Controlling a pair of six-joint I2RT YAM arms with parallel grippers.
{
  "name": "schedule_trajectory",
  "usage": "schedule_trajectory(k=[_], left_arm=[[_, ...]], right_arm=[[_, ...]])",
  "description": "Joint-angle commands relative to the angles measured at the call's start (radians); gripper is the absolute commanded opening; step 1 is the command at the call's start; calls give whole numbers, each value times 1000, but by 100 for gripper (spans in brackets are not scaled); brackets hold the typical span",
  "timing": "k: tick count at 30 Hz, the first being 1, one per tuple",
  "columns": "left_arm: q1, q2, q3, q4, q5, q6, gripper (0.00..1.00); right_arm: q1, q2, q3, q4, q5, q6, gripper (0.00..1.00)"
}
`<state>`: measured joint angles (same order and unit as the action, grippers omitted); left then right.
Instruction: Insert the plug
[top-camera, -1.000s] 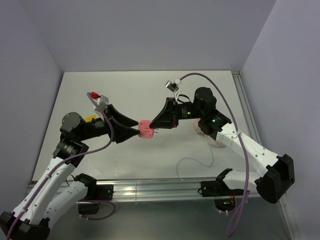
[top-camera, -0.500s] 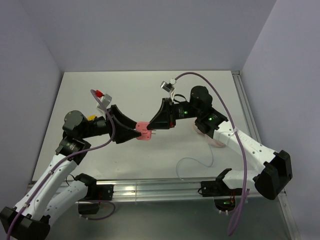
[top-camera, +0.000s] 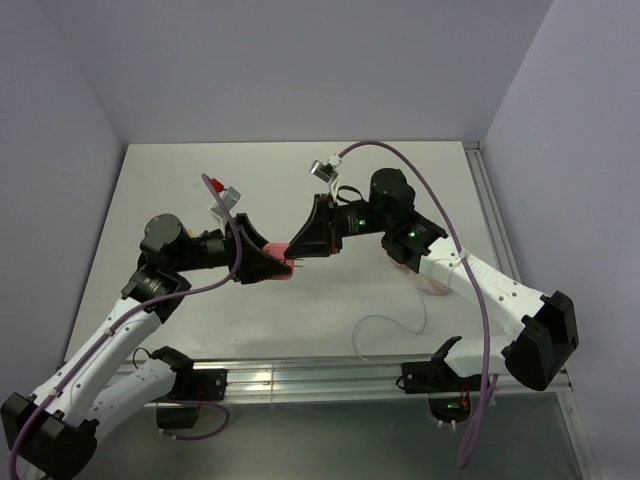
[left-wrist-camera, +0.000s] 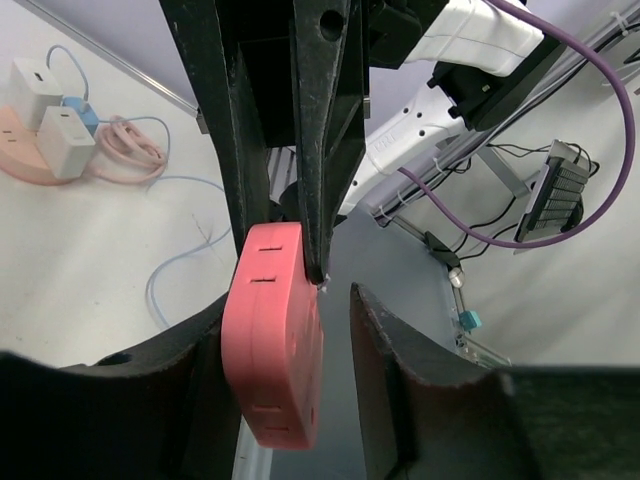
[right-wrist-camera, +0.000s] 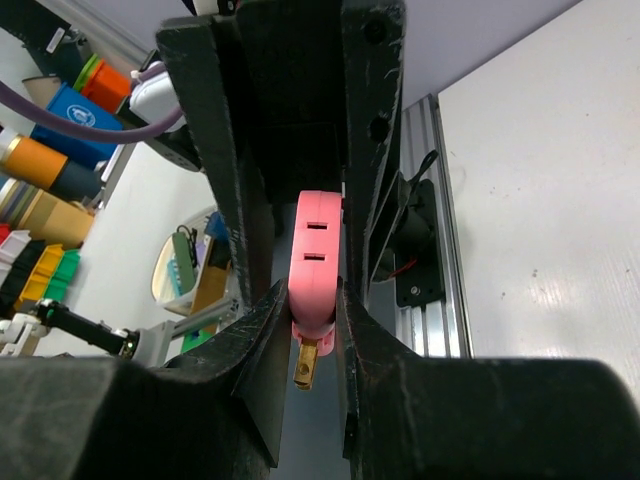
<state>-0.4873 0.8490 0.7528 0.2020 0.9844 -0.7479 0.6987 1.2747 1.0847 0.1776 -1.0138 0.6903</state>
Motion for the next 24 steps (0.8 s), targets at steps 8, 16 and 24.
schedule_trajectory(k=[8,16,24], left_arm=[[-13,30,59,8,-16,-4,41],[-14,24,52,27,-36,-21,33],[-13,18,46,4,-98,-45,1]], right_arm=[[19,9,70,7,20,-24,0],[27,8,69,-9,27,-41,0],[39,5,78,-53,40,-77,0]])
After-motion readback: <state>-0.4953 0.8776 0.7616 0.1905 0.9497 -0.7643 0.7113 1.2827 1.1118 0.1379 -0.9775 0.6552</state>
